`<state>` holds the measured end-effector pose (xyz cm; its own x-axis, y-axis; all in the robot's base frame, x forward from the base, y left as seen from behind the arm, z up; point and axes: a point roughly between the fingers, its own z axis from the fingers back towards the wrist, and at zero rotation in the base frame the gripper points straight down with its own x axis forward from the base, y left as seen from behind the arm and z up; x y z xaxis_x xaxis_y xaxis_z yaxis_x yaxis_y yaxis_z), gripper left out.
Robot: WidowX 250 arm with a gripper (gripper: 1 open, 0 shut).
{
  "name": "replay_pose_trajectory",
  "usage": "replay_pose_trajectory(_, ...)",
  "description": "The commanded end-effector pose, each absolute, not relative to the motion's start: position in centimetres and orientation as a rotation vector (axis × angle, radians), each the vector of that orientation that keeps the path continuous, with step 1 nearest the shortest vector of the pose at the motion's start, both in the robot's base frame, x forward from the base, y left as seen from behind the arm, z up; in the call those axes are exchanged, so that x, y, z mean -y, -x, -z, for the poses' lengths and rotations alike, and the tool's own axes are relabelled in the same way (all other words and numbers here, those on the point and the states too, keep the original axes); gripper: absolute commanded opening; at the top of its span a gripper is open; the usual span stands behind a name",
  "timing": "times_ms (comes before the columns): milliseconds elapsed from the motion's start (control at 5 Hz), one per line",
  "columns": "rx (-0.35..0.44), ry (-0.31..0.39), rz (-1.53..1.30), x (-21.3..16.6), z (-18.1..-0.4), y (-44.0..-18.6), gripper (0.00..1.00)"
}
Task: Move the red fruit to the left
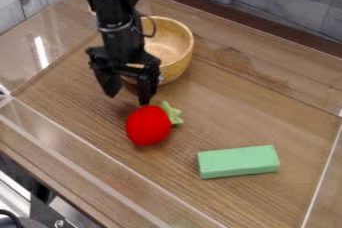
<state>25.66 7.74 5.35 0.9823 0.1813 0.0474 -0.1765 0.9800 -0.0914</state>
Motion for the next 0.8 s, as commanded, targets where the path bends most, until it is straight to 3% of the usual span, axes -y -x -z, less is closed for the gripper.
replay_pose_trajectory(0, 0.128, 0.06, -0.161, -7.4, -8.0, -27.0, 1.0)
replay_pose_trajectory(400, 0.151, 0.038, -0.143, -3.9, -10.2, -27.9, 1.0)
replay_pose_trajectory(600, 0.162, 0.026, -0.158, -3.5, -9.6, -27.6, 1.0)
